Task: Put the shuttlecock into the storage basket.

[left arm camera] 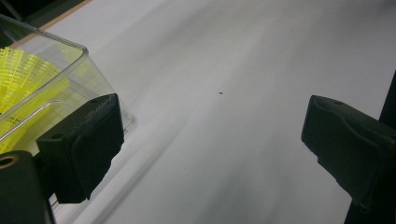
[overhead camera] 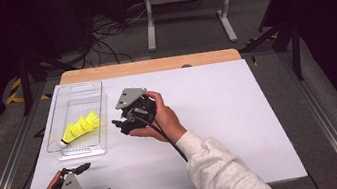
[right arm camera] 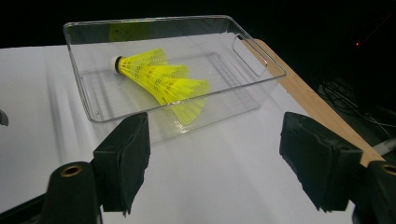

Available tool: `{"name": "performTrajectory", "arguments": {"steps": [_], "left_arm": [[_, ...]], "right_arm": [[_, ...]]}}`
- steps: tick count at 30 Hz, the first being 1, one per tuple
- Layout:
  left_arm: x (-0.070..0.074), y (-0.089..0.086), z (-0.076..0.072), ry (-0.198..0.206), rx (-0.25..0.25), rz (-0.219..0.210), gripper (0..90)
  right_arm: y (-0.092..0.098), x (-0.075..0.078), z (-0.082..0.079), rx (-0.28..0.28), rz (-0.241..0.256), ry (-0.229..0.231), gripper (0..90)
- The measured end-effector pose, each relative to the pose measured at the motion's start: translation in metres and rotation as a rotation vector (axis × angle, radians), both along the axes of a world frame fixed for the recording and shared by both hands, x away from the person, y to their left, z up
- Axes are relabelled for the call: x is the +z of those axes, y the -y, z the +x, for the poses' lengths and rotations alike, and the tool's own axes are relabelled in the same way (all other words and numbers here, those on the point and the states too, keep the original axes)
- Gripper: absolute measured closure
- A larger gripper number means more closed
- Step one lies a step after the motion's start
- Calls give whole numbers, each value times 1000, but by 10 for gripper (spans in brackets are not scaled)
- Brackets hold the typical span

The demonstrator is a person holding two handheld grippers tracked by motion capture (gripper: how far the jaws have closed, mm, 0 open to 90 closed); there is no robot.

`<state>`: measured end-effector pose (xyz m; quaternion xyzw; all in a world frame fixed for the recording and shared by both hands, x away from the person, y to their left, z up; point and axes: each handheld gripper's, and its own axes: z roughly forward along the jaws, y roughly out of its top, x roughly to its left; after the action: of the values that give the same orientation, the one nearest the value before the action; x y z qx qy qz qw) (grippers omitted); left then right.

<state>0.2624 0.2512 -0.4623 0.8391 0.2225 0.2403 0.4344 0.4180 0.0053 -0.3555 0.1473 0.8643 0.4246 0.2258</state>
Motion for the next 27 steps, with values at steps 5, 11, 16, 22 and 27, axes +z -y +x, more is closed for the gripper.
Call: {"name": "performTrajectory", "arguments": {"steps": [5, 11, 16, 22, 27], "left_arm": [[0, 0, 0, 0, -1, 2, 68], [0, 0, 0, 0, -1, 2, 68], [0, 0, 0, -4, -2, 1, 68], [-1, 1, 0, -7, -2, 1, 68], [-1, 1, 0, -7, -1, 0, 68]], "right_arm": [[4, 1, 0, -9, -6, 11, 237], [12, 4, -2, -24, -7, 24, 234], [17, 3, -2, -37, -13, 30, 214], [25, 4, -3, -59, -3, 34, 173], [31, 3, -4, -75, -4, 44, 154]]}}
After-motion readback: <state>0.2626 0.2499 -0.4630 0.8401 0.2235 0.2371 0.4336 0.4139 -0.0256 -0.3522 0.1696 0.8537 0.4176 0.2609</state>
